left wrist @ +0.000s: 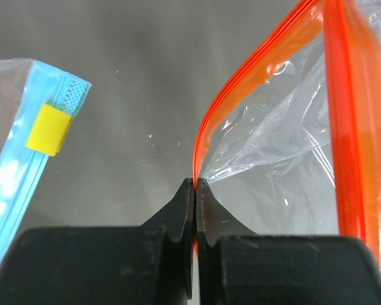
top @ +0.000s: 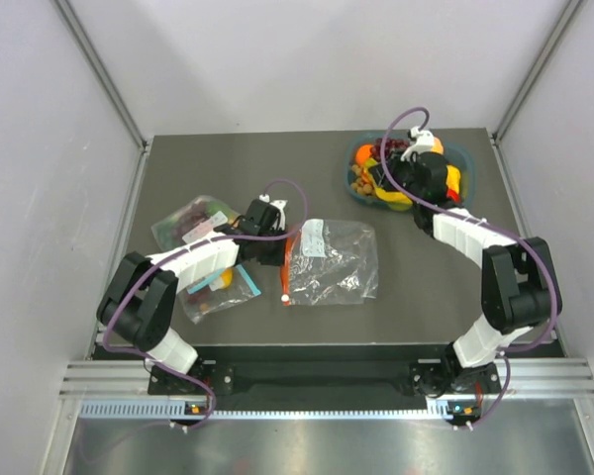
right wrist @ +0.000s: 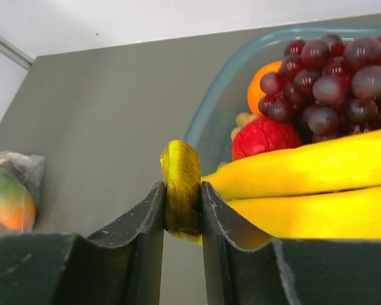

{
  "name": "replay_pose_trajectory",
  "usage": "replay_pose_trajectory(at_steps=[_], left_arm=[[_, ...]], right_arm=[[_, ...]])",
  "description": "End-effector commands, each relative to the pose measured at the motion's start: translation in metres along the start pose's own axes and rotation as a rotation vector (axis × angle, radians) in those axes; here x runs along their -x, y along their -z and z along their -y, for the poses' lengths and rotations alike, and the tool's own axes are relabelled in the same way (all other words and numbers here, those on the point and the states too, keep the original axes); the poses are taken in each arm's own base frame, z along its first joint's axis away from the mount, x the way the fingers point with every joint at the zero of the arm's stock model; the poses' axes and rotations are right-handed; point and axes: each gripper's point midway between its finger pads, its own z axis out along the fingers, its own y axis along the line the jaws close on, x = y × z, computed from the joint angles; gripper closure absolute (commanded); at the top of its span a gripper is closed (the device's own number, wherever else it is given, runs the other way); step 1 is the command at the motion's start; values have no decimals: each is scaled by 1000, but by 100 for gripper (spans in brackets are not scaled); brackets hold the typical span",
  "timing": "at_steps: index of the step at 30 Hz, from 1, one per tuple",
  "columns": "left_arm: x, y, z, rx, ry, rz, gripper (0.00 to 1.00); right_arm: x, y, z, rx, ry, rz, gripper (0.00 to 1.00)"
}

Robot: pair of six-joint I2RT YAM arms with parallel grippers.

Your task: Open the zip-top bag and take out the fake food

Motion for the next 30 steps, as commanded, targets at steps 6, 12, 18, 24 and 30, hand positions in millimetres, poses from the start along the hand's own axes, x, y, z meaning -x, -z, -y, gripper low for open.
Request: replay_pose_trajectory(at_steps=[6, 12, 18, 24, 30], left_arm=[[8, 2, 7, -40, -3, 24, 100], [11, 3, 8, -40, 0, 31, 100], [9, 3, 8, -39, 1, 26, 100], [8, 3, 8, -42, 7, 23, 100], [8, 3, 10, -52, 2, 21, 100]], right_arm=[[26, 14, 3, -17, 36, 99, 86], [30, 4, 7, 1, 42, 112, 84], [24, -10, 17, -4, 32, 95, 82], [13, -6, 19, -6, 30, 68, 75], [10, 0, 16, 5, 44, 46, 49]])
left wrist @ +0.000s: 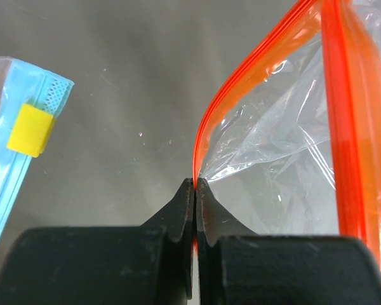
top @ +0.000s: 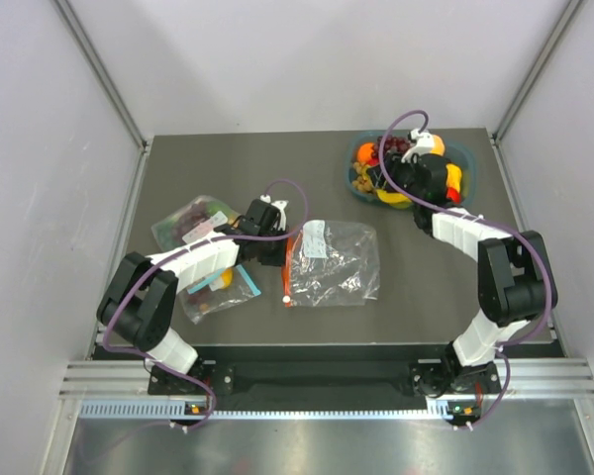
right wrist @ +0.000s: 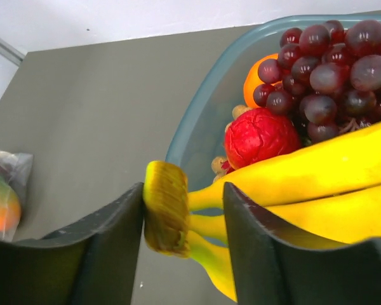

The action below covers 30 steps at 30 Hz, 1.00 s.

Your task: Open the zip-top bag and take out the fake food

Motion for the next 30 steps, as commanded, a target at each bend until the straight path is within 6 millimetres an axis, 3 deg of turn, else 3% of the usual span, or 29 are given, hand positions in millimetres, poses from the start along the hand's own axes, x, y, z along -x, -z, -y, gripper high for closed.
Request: replay_pose_trajectory(at_steps=[1, 4, 7, 11, 12, 18, 23, 30], left_arm=[[10, 3, 6, -29, -2, 31, 100], [12, 4, 8, -34, -6, 29, 100], [10, 3, 7, -31, -10, 20, 93], [11, 5, 5, -18, -17, 23, 76], [12, 6, 4, -16, -16, 25, 68], [15, 7, 1, -12, -18, 32, 50], [16, 11, -4, 8, -13, 40, 22], [14, 25, -28, 65, 13, 53, 1]], right_arm=[[18, 5, -3, 19, 30, 41, 47], [26, 7, -7, 32, 35, 56, 39], [36, 10, -13, 47, 42, 75, 36], [51, 15, -21, 63, 48, 105, 25], [58, 18, -24, 68, 52, 120, 24], [83, 35, -39, 97, 65, 176, 17], [105, 54, -49, 104, 63, 218, 14], [122, 87, -40, 36, 79, 219, 12]])
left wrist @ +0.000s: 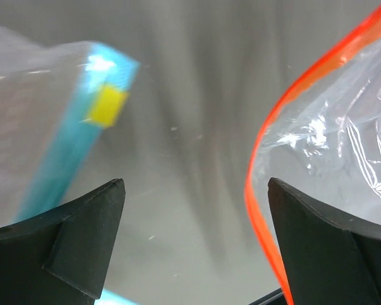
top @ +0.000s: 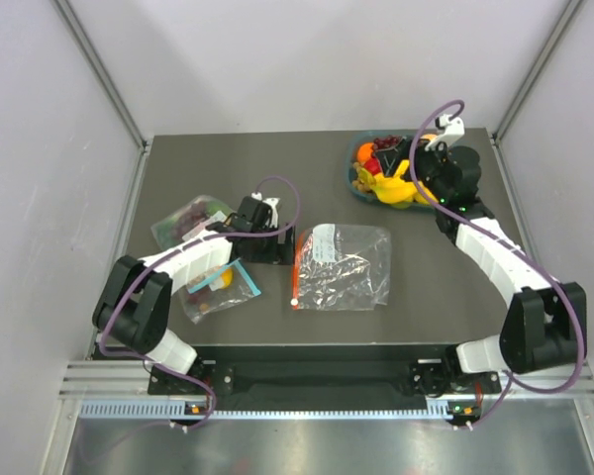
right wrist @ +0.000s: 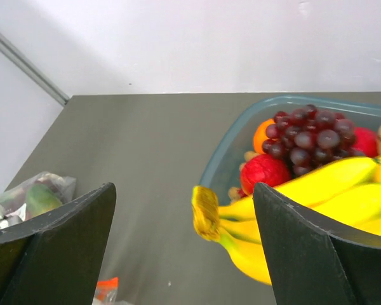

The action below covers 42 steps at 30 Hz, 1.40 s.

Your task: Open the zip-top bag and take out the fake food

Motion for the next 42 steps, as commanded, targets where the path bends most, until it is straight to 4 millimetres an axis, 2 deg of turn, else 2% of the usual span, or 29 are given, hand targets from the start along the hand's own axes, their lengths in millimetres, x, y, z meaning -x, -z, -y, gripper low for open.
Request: replay_pose_trajectory(at_steps=[1, 3, 5, 6, 7, 10, 11, 12, 16, 17, 18, 19, 22, 23, 29, 42], left_arm=[[9, 20, -14, 40, 6, 46, 1], [14, 27, -20, 54, 10, 60, 1], [15, 37, -28, 89, 20, 60, 1], [16, 40, -31, 106, 22, 57, 1], [17, 44, -40, 153, 25, 62, 1], [17, 61, -56, 249, 36, 53, 1], [20, 67, -56, 258, 41, 58, 1], [23, 72, -55, 260, 43, 67, 1], [57, 107, -45, 268, 51, 190, 1], [77, 125, -46, 308, 79, 263, 1], [80, 134, -49, 340, 98, 274, 1], [97, 150, -46, 350, 120, 323, 1], [112, 174, -51, 422, 146, 371, 1], [124, 184, -47, 418, 148, 408, 1], [141, 211, -38, 415, 159, 466, 1], [145, 247, -30, 378, 162, 570, 1]], right_arm=[[38, 23, 3, -39, 40, 48, 12], [45, 37, 10, -65, 52, 56, 12], [38, 47, 20, -98, 46, 30, 10], [42, 58, 26, -122, 46, 37, 10], [38, 63, 30, -136, 52, 25, 10], [41, 84, 39, -182, 74, 23, 9], [47, 92, 36, -186, 87, 37, 9], [45, 97, 40, -204, 92, 24, 8], [40, 119, 44, -262, 125, -22, 7], [44, 126, 43, -275, 131, -11, 7], [41, 131, 44, -292, 127, -23, 6], [41, 135, 48, -317, 128, -21, 5], [39, 150, 53, -376, 119, -28, 4], [39, 153, 53, -387, 117, -30, 4], [31, 164, 54, -411, 99, -57, 4], [32, 174, 50, -421, 84, -51, 3]])
